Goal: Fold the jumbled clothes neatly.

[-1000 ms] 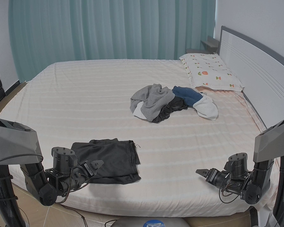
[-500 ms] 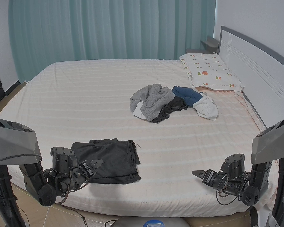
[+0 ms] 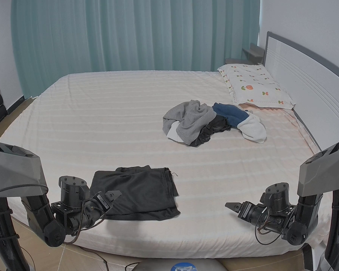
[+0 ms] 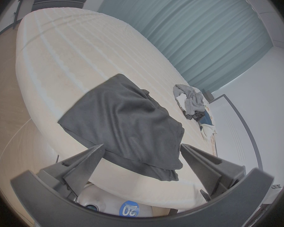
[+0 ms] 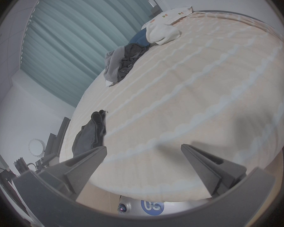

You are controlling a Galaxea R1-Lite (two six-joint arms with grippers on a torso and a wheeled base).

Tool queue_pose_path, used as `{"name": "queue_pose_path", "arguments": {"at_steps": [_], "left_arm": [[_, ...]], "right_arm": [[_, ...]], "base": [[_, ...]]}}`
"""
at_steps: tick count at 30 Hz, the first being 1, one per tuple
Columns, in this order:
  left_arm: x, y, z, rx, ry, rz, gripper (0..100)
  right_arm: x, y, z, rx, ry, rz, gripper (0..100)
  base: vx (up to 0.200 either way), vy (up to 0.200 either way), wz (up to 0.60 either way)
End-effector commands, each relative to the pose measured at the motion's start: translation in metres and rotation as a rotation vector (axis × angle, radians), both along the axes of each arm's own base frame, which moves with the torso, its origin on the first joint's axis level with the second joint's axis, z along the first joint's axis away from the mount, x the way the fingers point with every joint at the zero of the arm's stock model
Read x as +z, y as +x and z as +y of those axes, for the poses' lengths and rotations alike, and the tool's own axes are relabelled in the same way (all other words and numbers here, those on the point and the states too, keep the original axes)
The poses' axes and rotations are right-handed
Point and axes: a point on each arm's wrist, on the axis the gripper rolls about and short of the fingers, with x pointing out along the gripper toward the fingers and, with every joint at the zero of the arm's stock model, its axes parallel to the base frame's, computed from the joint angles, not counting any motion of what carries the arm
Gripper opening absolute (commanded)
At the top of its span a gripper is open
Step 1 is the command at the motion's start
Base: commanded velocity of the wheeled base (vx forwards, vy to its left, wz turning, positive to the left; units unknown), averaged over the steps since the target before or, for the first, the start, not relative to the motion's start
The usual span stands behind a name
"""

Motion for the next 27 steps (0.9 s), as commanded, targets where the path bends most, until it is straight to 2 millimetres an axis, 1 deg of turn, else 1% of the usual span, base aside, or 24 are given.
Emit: {"name": "queue_pose_path", "arguments": {"at_steps": [1,6,12,17,20,21,23,27], "left_arm": [[0.0,-0.001,0.001,0.006,-0.003,0.003,100],[0.001,0.005,0.01,0.042,-0.009,-0.005,100],[0.002,0.006,0.015,0.061,-0.049,0.003,100],[0.002,0.005,0.015,0.097,-0.102,0.016,100],[0.001,0.004,0.015,0.094,-0.1,0.022,100],[0.0,0.004,0.014,0.091,-0.1,0.022,100],[0.0,0.004,0.012,0.085,-0.101,0.019,100],[-0.003,0.004,0.012,0.085,-0.098,0.026,100]], "right_arm": [[0.001,0.004,0.002,0.001,0.007,-0.013,100],[0.002,0.011,0.006,0.007,0.015,-0.032,100],[0.002,0.024,0.011,0.011,0.021,-0.033,100],[0.001,0.033,0.011,-0.003,0.024,-0.039,100],[-0.001,0.037,0.012,0.003,0.017,-0.042,100],[-0.007,0.041,0.013,0.011,-0.003,-0.038,100],[-0.009,0.048,0.012,0.008,-0.014,-0.046,100],[-0.009,0.052,0.012,0.008,-0.021,-0.044,100]], "base": [[0.0,0.2,0.0],[0.0,0.2,0.0],[0.0,0.2,0.0],[0.0,0.2,0.0],[0.0,0.0,0.0],[0.0,0.0,0.0],[0.0,0.0,0.0],[0.0,0.0,0.0]]}}
